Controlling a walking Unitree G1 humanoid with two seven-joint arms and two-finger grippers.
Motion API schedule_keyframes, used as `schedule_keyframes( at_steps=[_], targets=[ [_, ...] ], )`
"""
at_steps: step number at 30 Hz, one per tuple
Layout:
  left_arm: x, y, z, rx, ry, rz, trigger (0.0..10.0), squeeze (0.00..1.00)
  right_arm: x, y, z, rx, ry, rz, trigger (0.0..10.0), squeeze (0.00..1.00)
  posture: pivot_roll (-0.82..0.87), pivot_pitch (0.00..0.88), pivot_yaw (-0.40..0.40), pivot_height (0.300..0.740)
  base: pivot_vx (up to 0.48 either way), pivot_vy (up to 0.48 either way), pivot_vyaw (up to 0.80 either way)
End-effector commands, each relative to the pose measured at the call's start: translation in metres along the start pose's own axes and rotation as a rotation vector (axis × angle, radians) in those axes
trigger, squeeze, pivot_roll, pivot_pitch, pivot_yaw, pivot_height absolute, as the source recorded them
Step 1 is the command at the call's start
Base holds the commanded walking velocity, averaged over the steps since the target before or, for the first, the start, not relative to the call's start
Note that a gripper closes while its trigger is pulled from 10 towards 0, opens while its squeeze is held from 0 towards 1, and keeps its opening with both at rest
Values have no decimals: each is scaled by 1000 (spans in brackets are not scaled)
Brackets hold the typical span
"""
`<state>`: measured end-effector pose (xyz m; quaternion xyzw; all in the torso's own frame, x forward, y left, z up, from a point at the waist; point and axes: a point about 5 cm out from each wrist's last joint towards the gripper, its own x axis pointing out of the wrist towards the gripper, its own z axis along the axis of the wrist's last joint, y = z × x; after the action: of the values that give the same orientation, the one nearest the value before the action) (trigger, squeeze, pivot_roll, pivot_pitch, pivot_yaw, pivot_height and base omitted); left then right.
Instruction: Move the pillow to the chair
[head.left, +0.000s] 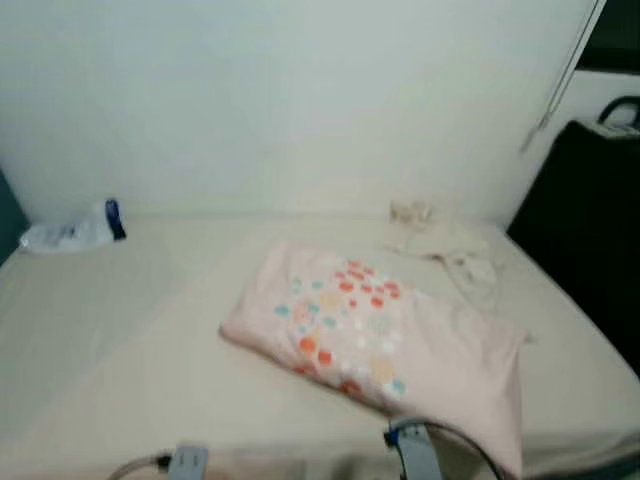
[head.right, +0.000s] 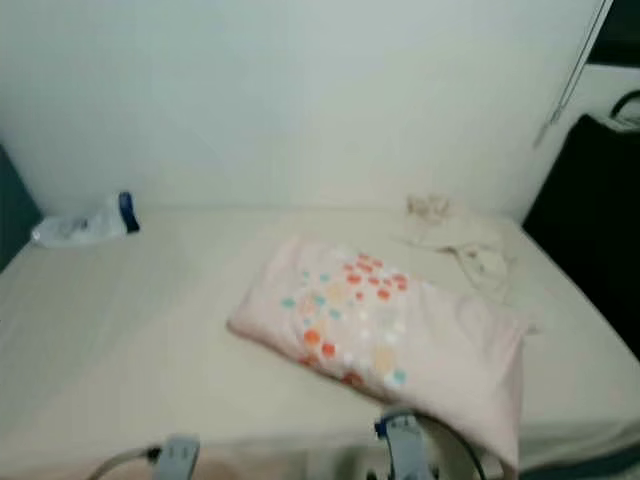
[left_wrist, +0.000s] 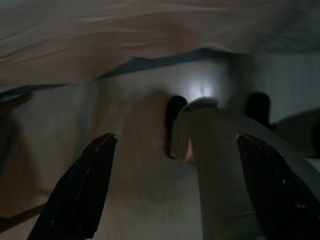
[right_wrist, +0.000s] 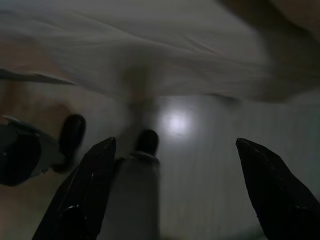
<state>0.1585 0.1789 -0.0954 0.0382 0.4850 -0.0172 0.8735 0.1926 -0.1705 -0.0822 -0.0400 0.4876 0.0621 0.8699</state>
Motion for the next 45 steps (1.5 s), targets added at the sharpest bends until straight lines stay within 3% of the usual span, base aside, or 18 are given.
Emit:
schedule_keyframes(
  at_steps=[1, 6, 22, 26, 32, 34, 39, 45],
  targets=[
    [1, -2, 4, 18, -8, -8, 10000, 0, 0, -1, -2, 5, 7, -3, 10000, 0, 118, 0, -82, 740, 0, -405, 0],
    [1, -3, 4, 24, -8, -10, 10000, 0, 0, -1, -2, 6, 8, -4, 10000, 0, 117, 0, -84, 740, 0, -361, 0],
    [1, -5, 7, 37, -14, -27, 10000, 0, 0, -3, 0, -1, 1, -7, 10000, 0, 117, 0, -84, 740, 0, 0, 0],
    [2, -6, 6, 77, -6, -38, 10000, 0, 0, -3, 1, -3, 1, -7, 10000, 0, 117, 0, -85, 740, 0, -240, 0],
    [2, -7, 6, 56, -9, -29, 10000, 0, 0, -3, 1, -1, 1, -7, 10000, 0, 113, 0, -82, 740, 0, -480, 0],
    [2, -5, 7, 22, -11, -18, 10000, 0, 0, -3, 1, 20, -2, 5, 10000, 0, 109, 0, -78, 740, 0, 0, 0],
    [2, -4, 8, 23, -15, -13, 10000, 0, 0, -2, 1, 20, -14, 21, 10000, 0, 106, 0, -70, 740, 0, 0, 0],
    [2, -3, 10, 35, -20, -15, 10000, 0, 0, -2, 1, 10, -15, 21, 10000, 0, 100, 0, -63, 740, 0, 0, 800]
  ],
)
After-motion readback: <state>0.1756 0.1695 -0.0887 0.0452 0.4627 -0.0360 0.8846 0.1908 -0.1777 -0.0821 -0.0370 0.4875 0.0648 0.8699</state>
